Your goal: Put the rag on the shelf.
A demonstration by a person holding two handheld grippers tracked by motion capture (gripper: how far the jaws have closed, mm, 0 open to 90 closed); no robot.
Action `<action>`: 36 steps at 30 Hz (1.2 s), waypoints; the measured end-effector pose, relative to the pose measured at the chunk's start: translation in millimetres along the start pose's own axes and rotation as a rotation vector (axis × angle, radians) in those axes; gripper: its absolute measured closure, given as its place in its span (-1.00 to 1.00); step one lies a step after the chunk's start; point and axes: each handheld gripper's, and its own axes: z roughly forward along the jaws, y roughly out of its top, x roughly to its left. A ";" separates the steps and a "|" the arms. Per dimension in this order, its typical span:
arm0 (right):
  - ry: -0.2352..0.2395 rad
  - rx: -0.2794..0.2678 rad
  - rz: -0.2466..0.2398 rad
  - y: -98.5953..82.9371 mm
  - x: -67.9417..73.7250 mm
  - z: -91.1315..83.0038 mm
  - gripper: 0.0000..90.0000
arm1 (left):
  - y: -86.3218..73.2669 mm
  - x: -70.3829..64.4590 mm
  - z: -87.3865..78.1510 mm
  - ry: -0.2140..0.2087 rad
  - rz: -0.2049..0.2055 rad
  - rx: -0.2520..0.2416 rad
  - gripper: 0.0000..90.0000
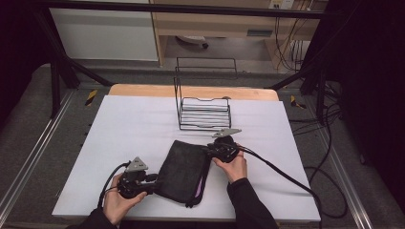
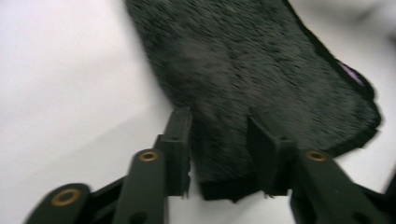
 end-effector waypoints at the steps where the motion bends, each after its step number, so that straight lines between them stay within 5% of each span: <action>1: -0.004 -0.021 0.004 -1.6 1.6 -4.1 0.21 | 1.5 2.8 -0.5 0.013 0.009 -0.003 0.26; 4: -0.002 -0.047 0.010 -8.7 11.1 -17.4 -0.09 | 2.6 10.4 0.0 0.012 -0.004 0.008 0.23; 9: 0.068 -0.025 0.078 -32.8 33.7 -28.3 -0.18 | -3.4 9.9 6.7 -0.020 -0.004 0.073 0.41; 14: 0.084 0.029 0.092 -56.4 55.9 -23.3 -0.19 | -5.3 7.4 8.2 -0.044 -0.034 0.087 0.64; 21: 0.069 0.019 0.140 -67.8 67.4 -19.7 0.10 | -5.0 2.0 8.2 -0.032 -0.036 0.090 0.85; 26: 0.120 0.032 0.166 -65.5 65.9 -19.4 0.75 | -4.6 2.1 6.6 -0.041 -0.065 0.086 0.90; 30: 0.154 0.057 0.165 -58.4 59.2 -19.8 0.82 | -5.1 0.5 4.2 -0.064 -0.079 0.079 0.91; 36: 0.137 0.056 0.107 -44.5 44.0 -34.5 0.82 | -6.6 -13.7 3.8 -0.143 -0.100 0.037 0.90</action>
